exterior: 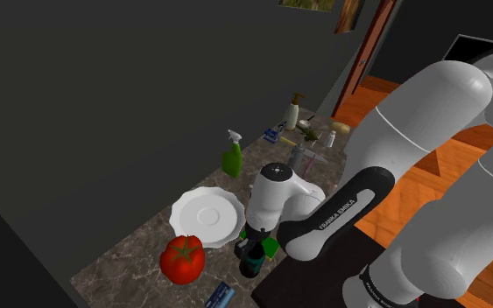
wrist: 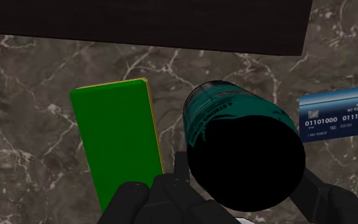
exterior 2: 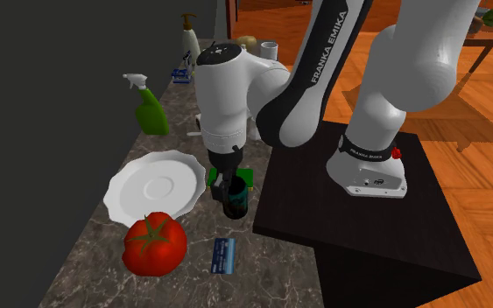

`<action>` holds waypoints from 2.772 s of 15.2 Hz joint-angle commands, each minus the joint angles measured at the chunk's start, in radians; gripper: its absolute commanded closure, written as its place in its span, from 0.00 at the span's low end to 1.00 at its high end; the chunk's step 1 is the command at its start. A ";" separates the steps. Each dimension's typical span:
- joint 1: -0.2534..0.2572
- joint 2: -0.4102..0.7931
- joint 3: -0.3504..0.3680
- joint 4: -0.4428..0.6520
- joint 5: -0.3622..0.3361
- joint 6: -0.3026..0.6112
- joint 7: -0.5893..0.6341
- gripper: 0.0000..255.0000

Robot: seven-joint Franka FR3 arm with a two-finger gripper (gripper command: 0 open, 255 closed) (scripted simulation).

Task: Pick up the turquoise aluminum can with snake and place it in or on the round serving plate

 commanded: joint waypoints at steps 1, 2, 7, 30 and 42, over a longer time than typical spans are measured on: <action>0.000 0.000 0.000 0.000 0.000 0.000 0.000 1.00; 0.000 0.000 0.000 -0.001 0.001 0.000 -0.001 1.00; 0.025 -0.104 0.001 -0.001 0.121 -0.094 -0.085 1.00; -0.062 -0.005 -0.085 0.408 0.003 -0.414 -0.148 1.00; -0.070 0.306 -0.140 0.812 -0.145 -0.532 -0.132 1.00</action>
